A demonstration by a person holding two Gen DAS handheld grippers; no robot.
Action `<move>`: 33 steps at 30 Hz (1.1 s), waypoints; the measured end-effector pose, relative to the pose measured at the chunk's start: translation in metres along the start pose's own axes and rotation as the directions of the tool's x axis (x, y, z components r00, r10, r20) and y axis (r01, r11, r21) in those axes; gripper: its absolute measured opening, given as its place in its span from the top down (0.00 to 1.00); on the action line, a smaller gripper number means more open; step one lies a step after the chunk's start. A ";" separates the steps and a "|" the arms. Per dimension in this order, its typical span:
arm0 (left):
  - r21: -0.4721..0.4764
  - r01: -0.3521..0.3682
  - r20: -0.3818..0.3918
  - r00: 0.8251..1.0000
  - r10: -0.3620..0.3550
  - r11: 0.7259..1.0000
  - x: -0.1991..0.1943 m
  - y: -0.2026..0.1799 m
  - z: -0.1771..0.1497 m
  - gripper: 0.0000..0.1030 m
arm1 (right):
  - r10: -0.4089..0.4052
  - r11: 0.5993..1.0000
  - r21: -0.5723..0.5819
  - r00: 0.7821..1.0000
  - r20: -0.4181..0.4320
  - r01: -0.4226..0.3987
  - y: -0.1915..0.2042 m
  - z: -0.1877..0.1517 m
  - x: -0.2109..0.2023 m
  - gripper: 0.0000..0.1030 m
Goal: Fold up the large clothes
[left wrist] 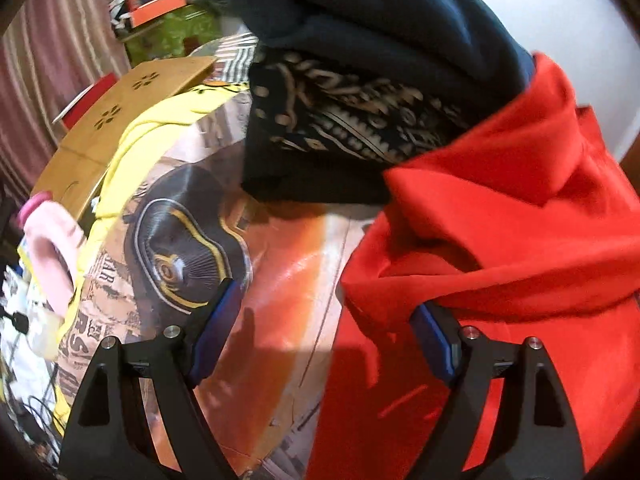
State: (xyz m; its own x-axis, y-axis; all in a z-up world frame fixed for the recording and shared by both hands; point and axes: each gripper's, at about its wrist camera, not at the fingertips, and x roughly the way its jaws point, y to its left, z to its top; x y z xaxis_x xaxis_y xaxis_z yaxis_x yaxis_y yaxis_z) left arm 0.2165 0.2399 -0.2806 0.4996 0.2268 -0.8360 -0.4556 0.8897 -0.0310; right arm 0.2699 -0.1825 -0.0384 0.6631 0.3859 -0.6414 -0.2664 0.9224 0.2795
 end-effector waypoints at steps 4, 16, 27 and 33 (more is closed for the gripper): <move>0.040 0.004 0.018 1.000 -0.004 0.999 -0.007 -0.001 -0.007 0.22 | -0.020 0.999 0.025 0.997 -0.073 0.022 -0.020 -0.029 0.001 0.97; 0.221 0.102 -0.040 0.995 -0.095 0.970 -0.010 -0.033 -0.042 0.99 | -0.039 0.993 0.101 0.965 -0.260 0.067 -0.067 -0.107 0.001 0.97; 0.154 0.062 -0.070 0.996 -0.052 0.986 -0.015 -0.018 -0.052 0.99 | -0.033 0.997 0.056 0.956 -0.291 0.052 -0.064 -0.113 -0.014 0.60; 0.206 0.036 -0.139 0.990 -0.008 0.978 -0.017 -0.016 -0.063 0.97 | -0.069 0.995 0.043 0.951 -0.302 0.086 -0.073 -0.118 -0.027 0.51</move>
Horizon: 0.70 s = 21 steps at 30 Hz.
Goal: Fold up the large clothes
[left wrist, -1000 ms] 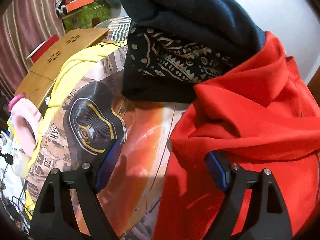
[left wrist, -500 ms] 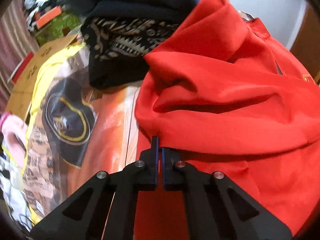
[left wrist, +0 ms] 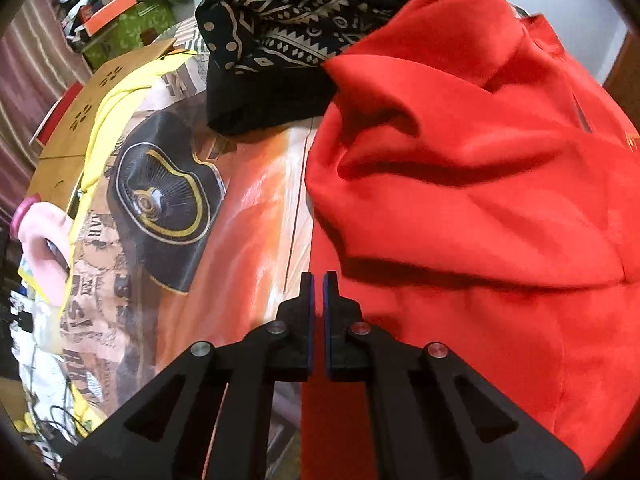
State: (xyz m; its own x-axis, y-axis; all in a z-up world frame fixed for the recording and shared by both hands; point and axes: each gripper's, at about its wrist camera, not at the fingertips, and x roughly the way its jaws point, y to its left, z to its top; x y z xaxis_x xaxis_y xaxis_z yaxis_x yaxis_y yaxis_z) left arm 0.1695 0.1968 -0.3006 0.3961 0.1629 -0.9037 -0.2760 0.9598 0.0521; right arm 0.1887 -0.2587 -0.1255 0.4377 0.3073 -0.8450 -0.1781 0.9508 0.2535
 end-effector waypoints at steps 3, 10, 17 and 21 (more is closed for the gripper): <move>0.030 -0.006 0.006 1.000 0.006 1.000 -0.016 -0.001 -0.001 0.92 | -0.012 0.999 0.032 1.000 0.019 0.012 -0.013 -0.001 -0.009 0.51; 0.034 -0.016 0.104 0.995 0.013 0.999 -0.058 -0.010 0.027 0.64 | -0.013 0.982 0.187 0.992 0.126 -0.011 -0.054 0.020 -0.030 0.50; 0.072 0.046 0.170 0.984 -0.058 0.996 -0.072 -0.050 0.065 0.52 | -0.011 0.961 0.274 0.987 0.160 -0.033 -0.089 0.056 -0.022 0.50; 0.113 0.079 0.159 0.983 -0.096 0.990 -0.065 -0.078 0.081 0.52 | -0.022 0.945 0.326 0.989 0.144 -0.026 -0.108 0.077 -0.005 0.50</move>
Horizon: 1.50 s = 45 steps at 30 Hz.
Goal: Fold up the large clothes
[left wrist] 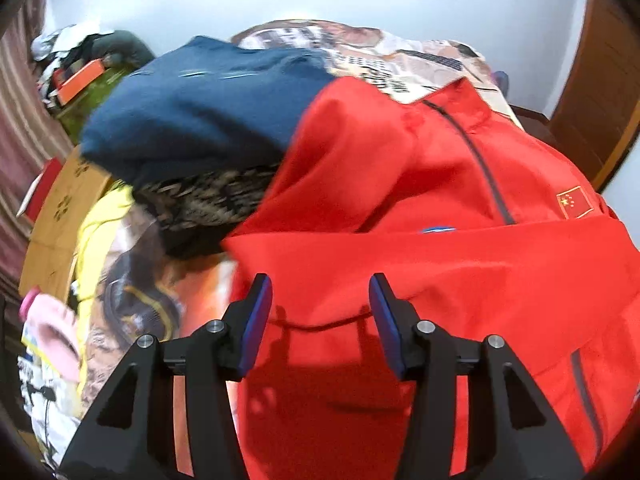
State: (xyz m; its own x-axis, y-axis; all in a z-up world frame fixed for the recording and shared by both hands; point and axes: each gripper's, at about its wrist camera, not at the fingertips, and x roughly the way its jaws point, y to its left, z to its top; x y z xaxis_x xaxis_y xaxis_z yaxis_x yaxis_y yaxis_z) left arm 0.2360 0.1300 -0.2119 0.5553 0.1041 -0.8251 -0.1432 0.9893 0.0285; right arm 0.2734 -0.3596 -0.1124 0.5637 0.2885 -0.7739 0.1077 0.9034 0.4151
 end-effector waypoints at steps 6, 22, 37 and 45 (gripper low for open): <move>0.042 0.069 -0.038 0.997 -0.067 0.997 0.020 -0.035 0.005 0.52 | -0.047 0.995 0.088 0.996 -0.071 0.053 -0.026 0.034 0.049 0.50; 0.059 0.099 -0.111 0.990 -0.092 0.993 0.060 -0.060 0.002 0.52 | -0.061 0.952 0.288 0.984 -0.167 0.108 -0.077 0.047 0.114 0.92; 0.056 0.101 -0.063 0.993 -0.097 0.993 0.027 -0.056 -0.004 0.52 | -0.019 1.000 -0.001 0.959 0.282 0.020 0.009 0.066 -0.044 0.95; 0.047 0.100 -0.018 0.995 -0.099 0.994 0.001 -0.047 -0.008 0.52 | 0.237 0.939 -0.323 0.906 0.351 -0.120 0.114 0.034 -0.109 0.95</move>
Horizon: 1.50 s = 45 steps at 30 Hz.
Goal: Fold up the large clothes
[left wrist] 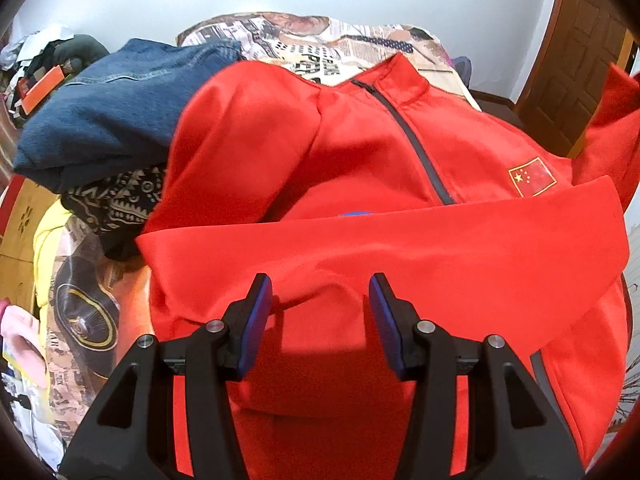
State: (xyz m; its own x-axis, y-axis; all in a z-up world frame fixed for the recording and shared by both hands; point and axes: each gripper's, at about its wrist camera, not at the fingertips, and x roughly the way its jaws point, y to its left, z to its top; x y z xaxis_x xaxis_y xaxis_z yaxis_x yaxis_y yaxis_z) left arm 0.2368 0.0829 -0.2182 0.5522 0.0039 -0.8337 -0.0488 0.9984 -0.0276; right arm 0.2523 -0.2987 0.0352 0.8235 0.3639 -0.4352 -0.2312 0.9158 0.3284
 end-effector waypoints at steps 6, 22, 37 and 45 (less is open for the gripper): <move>-0.022 -0.008 0.012 1.000 0.008 1.000 -0.011 0.012 -0.007 0.52 | 0.131 0.980 -0.123 0.975 -0.178 -0.154 0.062 -0.041 0.025 0.95; 0.037 -0.018 -0.005 1.000 0.018 0.999 -0.015 0.005 -0.029 0.49 | 0.096 0.973 -0.113 0.800 -0.592 -0.201 0.084 -0.145 0.079 0.83; 0.333 0.218 0.095 0.960 -0.263 0.917 -0.053 -0.123 0.076 0.40 | -0.037 0.998 -0.068 0.924 -0.380 0.012 0.022 -0.111 0.025 0.46; 0.551 0.257 0.006 0.950 -0.311 0.794 -0.035 -0.225 0.088 0.40 | -0.162 0.986 -0.025 0.905 -0.392 0.166 -0.023 -0.120 0.044 0.46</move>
State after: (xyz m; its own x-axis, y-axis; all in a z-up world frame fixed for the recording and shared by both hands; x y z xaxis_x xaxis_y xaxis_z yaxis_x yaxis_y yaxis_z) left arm 0.3012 -0.1371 -0.1344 0.5446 -0.3067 -0.7806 0.5620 0.8243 0.0682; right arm 0.2317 -0.2832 -0.0923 0.5799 0.2477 -0.7761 -0.1044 0.9674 0.2308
